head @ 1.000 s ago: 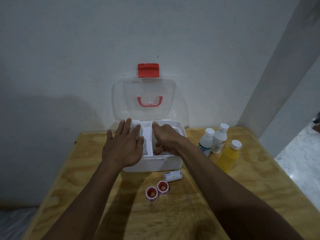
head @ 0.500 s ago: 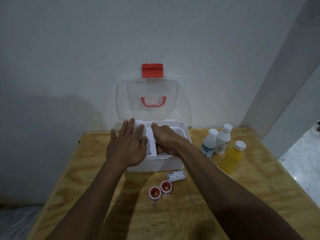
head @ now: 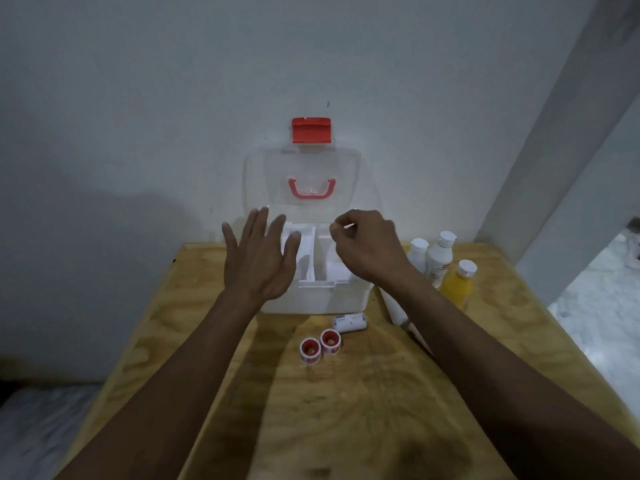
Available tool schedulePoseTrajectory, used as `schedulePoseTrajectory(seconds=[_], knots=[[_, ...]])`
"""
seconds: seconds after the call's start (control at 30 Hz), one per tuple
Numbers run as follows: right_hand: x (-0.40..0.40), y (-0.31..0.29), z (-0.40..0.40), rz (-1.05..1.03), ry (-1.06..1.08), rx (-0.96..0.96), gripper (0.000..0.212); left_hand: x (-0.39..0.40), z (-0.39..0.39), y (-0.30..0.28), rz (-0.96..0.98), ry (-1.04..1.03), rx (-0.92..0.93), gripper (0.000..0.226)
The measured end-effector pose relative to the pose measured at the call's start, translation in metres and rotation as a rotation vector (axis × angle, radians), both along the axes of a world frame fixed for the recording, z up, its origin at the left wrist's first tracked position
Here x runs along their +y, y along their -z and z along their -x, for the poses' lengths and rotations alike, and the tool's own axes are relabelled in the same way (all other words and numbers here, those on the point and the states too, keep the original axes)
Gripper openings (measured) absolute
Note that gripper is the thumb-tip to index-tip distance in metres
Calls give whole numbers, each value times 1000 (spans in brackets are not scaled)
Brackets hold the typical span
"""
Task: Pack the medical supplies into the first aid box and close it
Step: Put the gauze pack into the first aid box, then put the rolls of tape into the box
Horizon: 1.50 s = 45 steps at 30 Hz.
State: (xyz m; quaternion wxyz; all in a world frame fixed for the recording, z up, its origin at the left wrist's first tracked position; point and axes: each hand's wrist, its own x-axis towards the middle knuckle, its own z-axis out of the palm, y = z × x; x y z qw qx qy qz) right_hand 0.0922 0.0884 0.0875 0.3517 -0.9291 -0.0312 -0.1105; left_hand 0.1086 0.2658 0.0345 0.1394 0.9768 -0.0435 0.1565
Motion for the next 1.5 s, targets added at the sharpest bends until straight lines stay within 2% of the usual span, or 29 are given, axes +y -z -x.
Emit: schedulePoseTrajectory(seconds=[0.1,0.17,0.3,0.4,0.47,0.63,0.83,0.97,1.17,1.27,1.33,1.5], knots=[[-12,1,38,-34,-71,-188,22,-7,21,-7,92,-41,-309,47],[-20,10,60,-54,-118,-230,16,-12,42,-6,216,-14,-404,36],[-25,50,85,-17,-184,-91,14,-16,94,20,376,90,-273,25],[-23,72,101,29,-235,22,18,-14,122,50,351,160,-104,25],[-21,81,109,32,-281,5,16,-13,133,62,306,169,-44,22],[-16,95,113,117,-304,-13,17,-10,142,73,175,169,-8,18],[-12,97,108,190,-310,-11,22,-14,145,65,59,177,23,39],[-13,102,105,259,-312,-31,23,-15,144,64,-60,146,45,22],[-14,105,107,323,-343,-25,20,-12,150,64,-22,148,95,23],[-14,89,113,279,-361,-57,21,-7,154,51,78,131,9,20],[-9,67,111,242,-369,-104,21,-2,150,33,124,111,-64,28],[10,19,62,210,-280,-322,15,22,108,-14,198,32,-202,18]])
